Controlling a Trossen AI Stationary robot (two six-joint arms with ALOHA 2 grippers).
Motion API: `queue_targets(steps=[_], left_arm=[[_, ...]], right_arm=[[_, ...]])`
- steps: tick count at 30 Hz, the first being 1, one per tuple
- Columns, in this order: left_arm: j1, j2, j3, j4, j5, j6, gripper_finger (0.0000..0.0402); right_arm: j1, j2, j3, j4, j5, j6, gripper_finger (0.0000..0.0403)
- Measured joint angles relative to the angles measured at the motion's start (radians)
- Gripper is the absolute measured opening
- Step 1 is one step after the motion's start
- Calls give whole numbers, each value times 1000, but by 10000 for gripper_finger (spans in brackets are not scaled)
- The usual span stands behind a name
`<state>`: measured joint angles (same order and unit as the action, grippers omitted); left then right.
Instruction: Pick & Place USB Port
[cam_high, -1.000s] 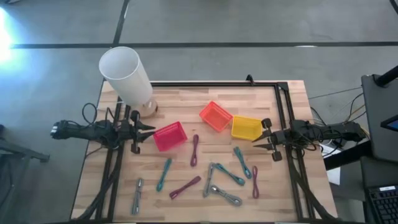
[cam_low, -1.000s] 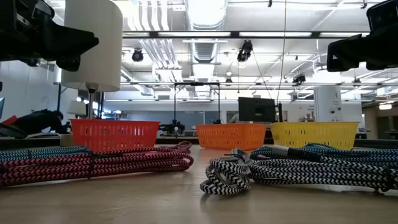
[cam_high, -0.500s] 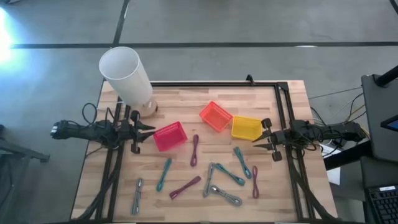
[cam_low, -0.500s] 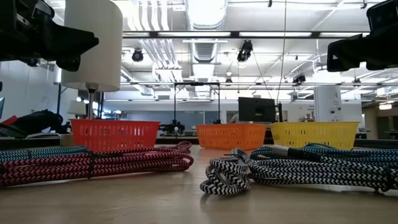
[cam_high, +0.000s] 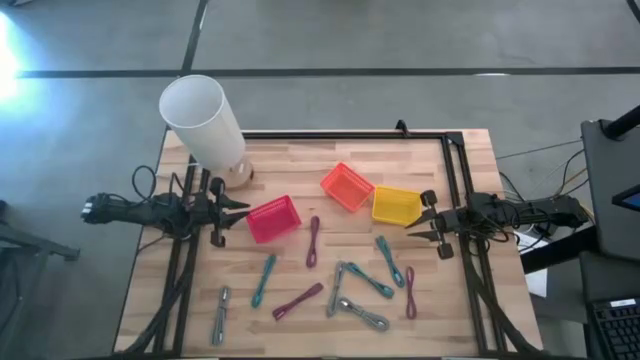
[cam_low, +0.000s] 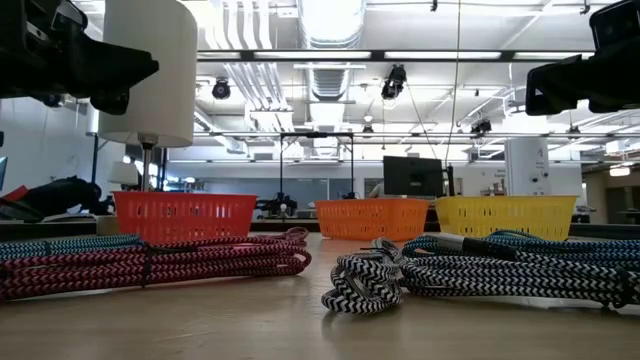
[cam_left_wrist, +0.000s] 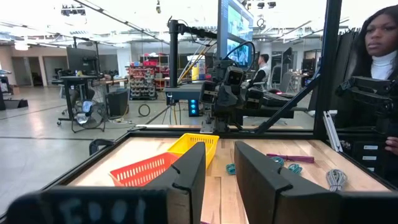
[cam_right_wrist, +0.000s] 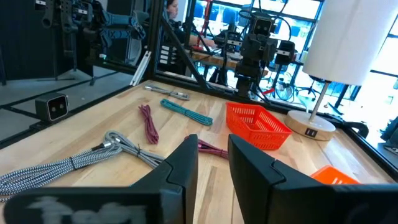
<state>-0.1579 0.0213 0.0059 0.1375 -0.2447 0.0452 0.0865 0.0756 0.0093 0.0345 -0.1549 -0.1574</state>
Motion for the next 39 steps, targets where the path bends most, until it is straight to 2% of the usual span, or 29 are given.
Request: queue_targets(steps=[12, 28, 39], left_arm=[[0, 0, 0, 0, 0, 0, 94], [0, 0, 0, 0, 0, 0, 94], [0, 0, 0, 0, 0, 0, 94]], right_arm=[[0, 0, 0, 0, 0, 0, 68], [0, 0, 0, 0, 0, 0, 86], [0, 0, 0, 0, 0, -26, 68]])
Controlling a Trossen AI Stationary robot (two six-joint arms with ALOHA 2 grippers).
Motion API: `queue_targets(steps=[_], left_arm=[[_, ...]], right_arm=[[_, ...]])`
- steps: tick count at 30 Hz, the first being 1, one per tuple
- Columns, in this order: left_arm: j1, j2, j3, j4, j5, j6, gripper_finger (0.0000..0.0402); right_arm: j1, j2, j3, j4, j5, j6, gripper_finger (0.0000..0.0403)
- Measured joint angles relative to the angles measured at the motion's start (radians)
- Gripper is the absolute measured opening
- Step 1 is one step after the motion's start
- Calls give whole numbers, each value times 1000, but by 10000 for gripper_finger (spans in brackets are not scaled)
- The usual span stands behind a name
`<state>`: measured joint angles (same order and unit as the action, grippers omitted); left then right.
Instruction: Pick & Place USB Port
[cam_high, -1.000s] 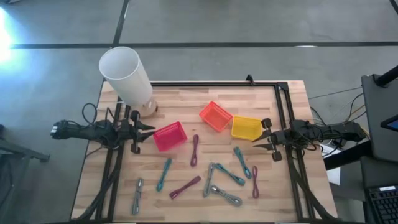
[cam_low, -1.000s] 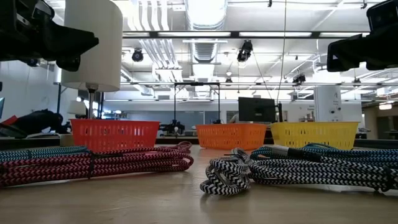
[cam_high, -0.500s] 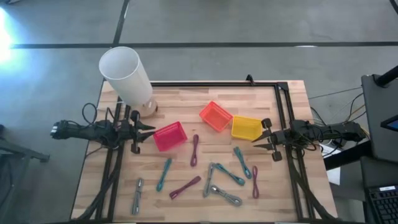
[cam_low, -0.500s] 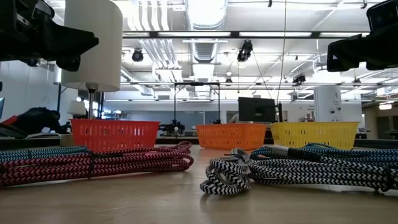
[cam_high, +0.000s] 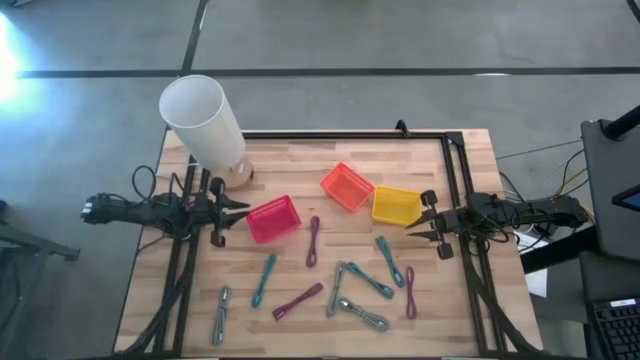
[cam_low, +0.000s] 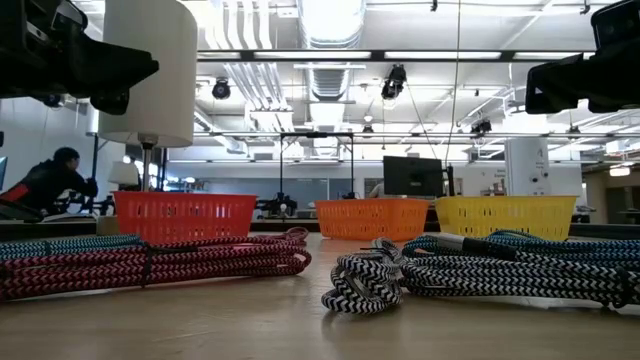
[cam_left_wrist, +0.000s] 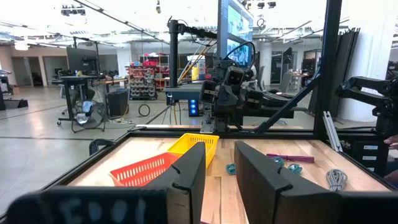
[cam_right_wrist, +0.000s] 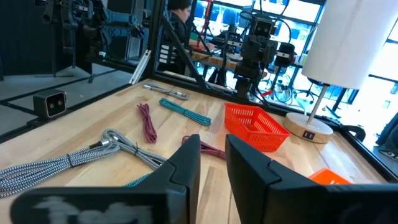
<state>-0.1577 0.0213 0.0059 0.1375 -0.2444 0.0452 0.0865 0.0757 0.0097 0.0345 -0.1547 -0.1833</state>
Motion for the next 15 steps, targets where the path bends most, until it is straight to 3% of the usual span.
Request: queue_targets(steps=[15], left_arm=[[0, 0, 0, 0, 0, 0, 94]], right_arm=[[0, 0, 0, 0, 0, 0, 86]])
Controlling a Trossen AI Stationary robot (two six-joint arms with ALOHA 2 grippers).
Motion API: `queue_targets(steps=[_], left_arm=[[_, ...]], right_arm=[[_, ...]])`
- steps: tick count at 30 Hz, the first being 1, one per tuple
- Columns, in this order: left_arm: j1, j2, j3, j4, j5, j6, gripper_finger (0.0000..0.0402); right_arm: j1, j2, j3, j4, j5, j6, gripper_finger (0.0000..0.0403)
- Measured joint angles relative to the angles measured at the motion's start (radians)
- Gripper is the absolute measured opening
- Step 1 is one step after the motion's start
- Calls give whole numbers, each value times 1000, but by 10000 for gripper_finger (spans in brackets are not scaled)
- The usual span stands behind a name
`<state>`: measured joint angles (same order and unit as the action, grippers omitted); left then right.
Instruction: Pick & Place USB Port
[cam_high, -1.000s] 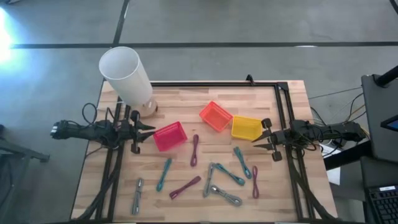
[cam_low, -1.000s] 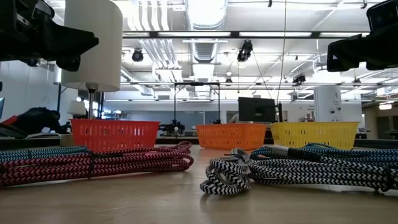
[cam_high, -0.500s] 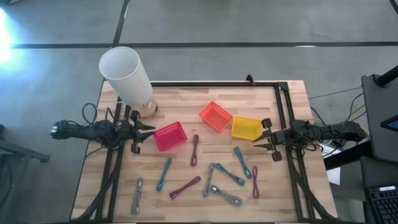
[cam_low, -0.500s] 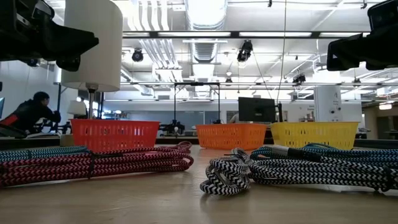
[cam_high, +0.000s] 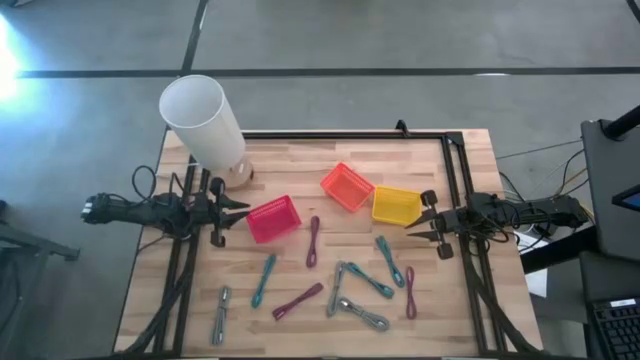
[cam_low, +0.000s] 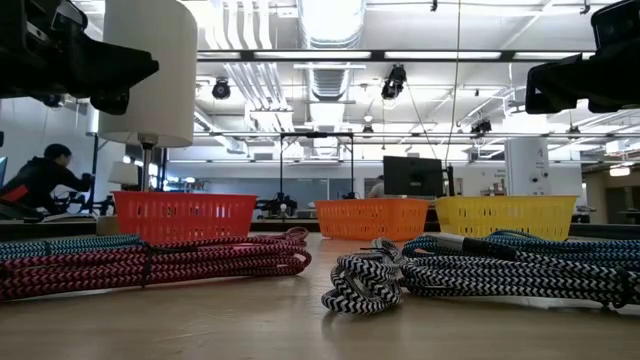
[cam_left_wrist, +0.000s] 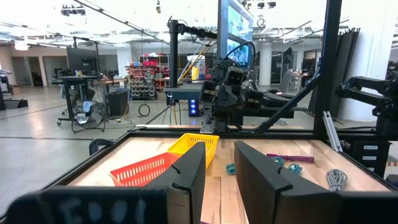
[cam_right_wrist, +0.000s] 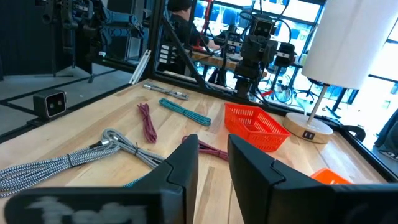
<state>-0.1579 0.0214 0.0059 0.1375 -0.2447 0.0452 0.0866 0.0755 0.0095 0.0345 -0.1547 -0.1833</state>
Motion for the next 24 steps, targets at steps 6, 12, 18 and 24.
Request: queue_targets(steps=[6, 12, 18, 24], left_arm=[[0, 0, 0, 0, 0, 0, 94], [0, 0, 0, 0, 0, 0, 94], [0, 0, 0, 0, 0, 0, 94], [0, 0, 0, 0, 0, 0, 94]], right_arm=[[0, 0, 0, 0, 0, 0, 80], [0, 0, 0, 0, 0, 0, 69], [0, 0, 0, 0, 0, 0, 72], [0, 0, 0, 0, 0, 0, 82]])
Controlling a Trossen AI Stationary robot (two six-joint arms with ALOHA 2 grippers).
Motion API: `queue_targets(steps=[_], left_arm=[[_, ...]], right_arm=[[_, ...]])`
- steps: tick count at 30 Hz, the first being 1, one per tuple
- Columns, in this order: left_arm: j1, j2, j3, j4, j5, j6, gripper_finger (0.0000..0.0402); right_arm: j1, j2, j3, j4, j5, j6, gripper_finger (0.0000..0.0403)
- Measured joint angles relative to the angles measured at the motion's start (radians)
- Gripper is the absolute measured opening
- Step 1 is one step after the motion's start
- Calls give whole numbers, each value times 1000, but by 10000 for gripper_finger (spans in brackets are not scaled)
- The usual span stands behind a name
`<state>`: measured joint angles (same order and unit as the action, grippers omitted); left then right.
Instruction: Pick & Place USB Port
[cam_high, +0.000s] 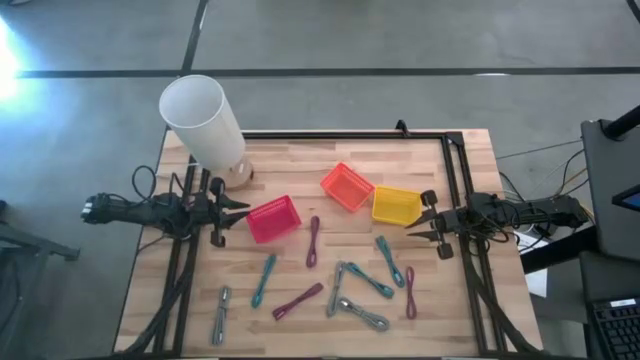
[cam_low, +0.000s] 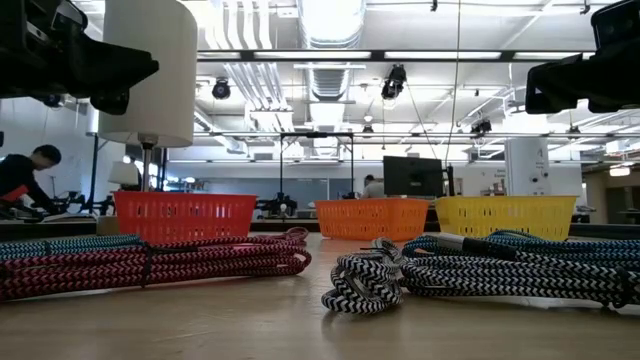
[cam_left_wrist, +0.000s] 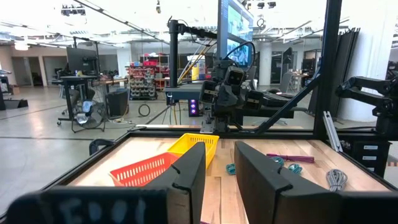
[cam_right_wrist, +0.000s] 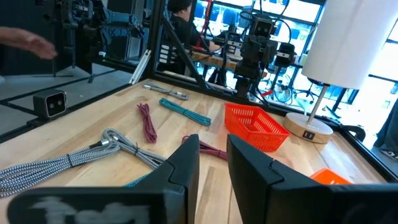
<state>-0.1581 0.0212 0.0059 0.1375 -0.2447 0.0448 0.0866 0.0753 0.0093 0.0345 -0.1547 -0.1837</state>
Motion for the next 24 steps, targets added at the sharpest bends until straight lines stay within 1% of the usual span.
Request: queue_targets(steps=[7, 17, 24], left_arm=[[0, 0, 0, 0, 0, 6, 94], [0, 0, 0, 6, 0, 2, 94], [0, 0, 0, 115, 0, -1, 94]], right_arm=[[0, 0, 0, 0, 0, 0, 86], [0, 0, 0, 0, 0, 0, 68], [0, 0, 0, 2, 0, 0, 75]])
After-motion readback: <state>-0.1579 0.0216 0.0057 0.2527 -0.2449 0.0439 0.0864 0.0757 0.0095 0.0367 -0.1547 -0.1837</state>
